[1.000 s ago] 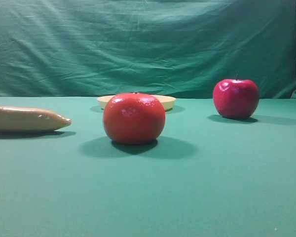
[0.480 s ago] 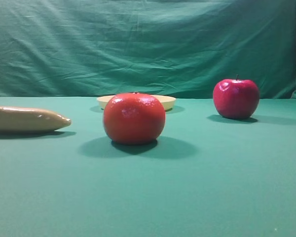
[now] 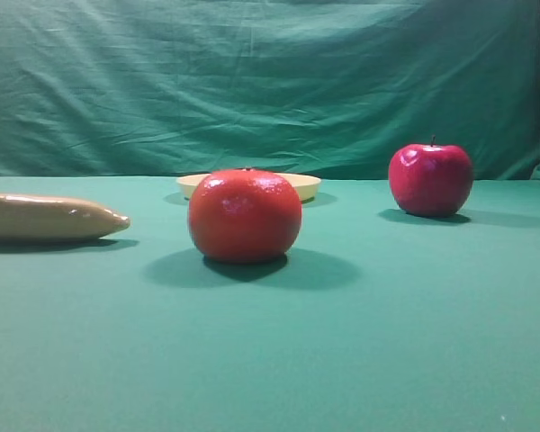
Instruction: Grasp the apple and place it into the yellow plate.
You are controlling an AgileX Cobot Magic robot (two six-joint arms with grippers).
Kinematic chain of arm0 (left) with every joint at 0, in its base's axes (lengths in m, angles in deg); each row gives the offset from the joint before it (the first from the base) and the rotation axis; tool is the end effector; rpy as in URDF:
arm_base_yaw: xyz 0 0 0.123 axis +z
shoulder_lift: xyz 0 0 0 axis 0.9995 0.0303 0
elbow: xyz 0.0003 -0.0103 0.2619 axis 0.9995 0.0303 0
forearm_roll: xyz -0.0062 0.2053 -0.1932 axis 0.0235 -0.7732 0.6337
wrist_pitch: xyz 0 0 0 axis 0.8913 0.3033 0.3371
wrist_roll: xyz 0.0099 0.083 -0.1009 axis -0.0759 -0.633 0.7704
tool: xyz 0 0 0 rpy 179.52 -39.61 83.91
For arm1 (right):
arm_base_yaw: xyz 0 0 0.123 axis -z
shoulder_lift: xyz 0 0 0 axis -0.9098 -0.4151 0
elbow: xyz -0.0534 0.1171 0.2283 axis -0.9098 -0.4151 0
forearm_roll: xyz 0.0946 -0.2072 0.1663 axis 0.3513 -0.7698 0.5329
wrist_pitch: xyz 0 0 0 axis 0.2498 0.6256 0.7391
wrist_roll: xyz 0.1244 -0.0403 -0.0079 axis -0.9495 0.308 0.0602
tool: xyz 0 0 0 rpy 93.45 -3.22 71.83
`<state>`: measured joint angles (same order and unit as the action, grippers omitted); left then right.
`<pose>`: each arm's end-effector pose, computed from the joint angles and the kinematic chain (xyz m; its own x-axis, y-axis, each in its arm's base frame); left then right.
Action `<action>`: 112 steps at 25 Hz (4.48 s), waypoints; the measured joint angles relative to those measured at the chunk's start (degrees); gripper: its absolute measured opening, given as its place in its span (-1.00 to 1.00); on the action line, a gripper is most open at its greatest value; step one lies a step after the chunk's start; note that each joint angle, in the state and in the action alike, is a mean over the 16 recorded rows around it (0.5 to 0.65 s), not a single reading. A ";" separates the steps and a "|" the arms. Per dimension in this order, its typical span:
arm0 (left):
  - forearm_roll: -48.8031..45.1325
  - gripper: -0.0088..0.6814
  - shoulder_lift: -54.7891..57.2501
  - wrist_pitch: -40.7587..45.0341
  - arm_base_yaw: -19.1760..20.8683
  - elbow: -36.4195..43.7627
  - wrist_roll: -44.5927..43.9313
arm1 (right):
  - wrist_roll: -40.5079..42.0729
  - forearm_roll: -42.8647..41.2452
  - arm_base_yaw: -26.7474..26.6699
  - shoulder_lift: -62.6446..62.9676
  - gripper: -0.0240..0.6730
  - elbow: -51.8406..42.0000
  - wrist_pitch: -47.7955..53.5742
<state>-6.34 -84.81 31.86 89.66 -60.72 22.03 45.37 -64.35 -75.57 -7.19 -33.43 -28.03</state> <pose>0.1458 -0.0109 0.1698 -0.2415 -0.1643 -0.9564 0.0449 0.9826 -0.1802 0.2818 0.0463 0.2633 -0.5941 -0.1581 -0.7887 -0.1829 0.9814 -0.0589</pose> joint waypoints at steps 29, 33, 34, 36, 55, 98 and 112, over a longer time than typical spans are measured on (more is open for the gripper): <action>0.00 -0.52 0.00 0.00 0.00 0.00 0.00 | 1.79 3.34 -4.62 -41.82 0.92 29.26 7.68; 0.00 -0.52 0.00 0.00 0.00 0.00 0.00 | 1.79 4.00 -4.62 -46.42 0.92 31.41 7.10; 0.00 -0.52 0.00 0.00 0.00 0.00 0.00 | 1.80 4.13 -4.63 -47.58 0.92 31.97 7.02; 0.00 -0.52 0.00 0.00 0.00 0.00 0.00 | 1.87 4.33 -4.65 -49.77 0.92 33.03 6.89; 0.00 -0.52 0.00 0.00 0.00 0.00 0.00 | 4.60 5.26 -8.55 -56.60 0.47 44.49 5.96; 0.00 -0.52 0.00 0.00 0.00 0.00 0.00 | 7.29 1.95 -19.43 -55.85 0.23 56.49 -2.08; 0.00 -0.52 0.00 0.00 0.00 0.00 0.00 | 1.27 1.16 -19.43 -30.91 -0.92 52.40 10.66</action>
<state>-6.34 -84.81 31.86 89.66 -60.72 22.03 46.64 -63.19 -95.00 -38.10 18.97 -17.37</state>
